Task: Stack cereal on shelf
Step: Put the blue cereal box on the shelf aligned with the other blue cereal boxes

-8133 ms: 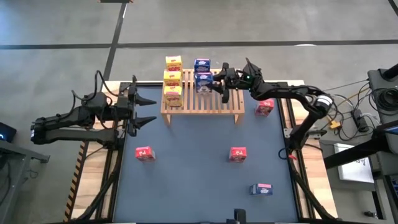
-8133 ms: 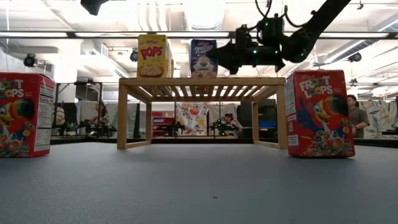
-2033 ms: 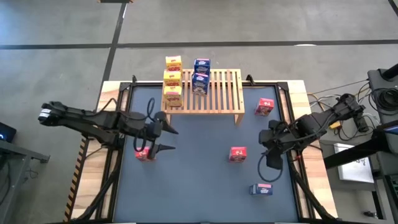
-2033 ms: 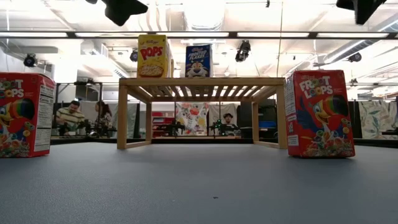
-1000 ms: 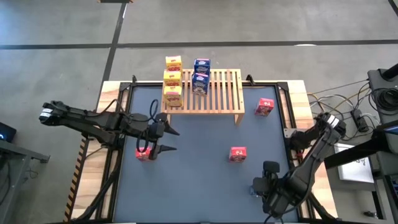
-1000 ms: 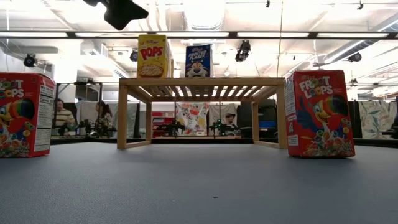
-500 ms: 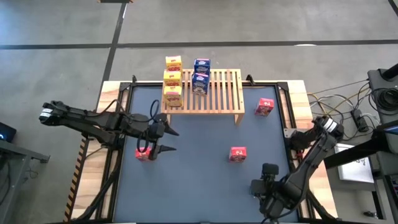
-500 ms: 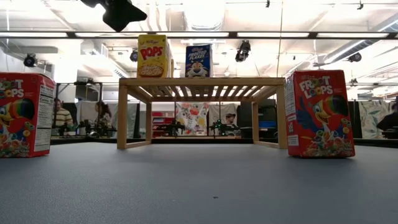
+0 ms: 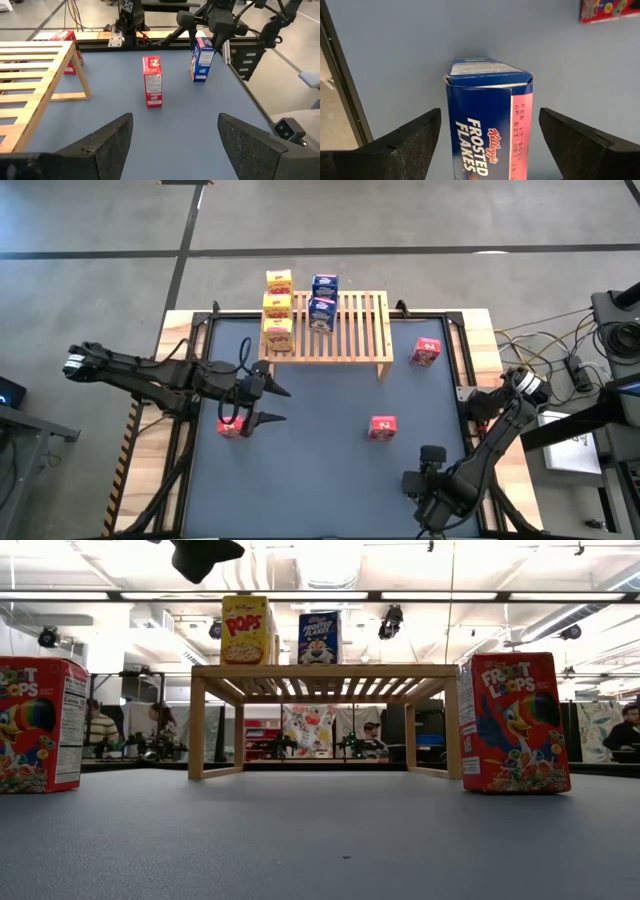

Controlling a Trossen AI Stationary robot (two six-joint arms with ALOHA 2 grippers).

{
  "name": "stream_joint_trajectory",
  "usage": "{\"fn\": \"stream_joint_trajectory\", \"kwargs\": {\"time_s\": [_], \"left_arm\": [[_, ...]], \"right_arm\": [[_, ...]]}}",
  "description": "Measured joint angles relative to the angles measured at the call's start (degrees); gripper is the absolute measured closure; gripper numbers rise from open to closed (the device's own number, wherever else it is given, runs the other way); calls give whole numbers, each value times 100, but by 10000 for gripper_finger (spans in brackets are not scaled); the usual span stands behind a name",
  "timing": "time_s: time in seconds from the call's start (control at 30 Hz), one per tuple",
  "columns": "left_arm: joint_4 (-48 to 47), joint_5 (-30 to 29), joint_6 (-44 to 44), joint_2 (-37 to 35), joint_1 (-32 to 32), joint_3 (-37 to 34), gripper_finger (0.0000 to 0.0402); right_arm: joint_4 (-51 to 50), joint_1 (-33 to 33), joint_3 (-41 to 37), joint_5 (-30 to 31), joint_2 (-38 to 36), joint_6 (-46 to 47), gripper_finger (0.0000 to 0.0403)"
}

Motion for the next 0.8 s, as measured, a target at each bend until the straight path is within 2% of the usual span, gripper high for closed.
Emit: {"fn": "stream_joint_trajectory", "kwargs": {"time_s": [0.3,0.67,0.8], "left_arm": [[-26,-2,4,-2,0,0,126],[-26,-2,-33,35,0,0,126],[-22,-2,4,92,0,0,126]], "right_arm": [[58,-74,-20,106,-5,-237,82],[60,-262,-31,104,-46,-510,173],[50,-263,-33,85,-174,-574,195]]}}
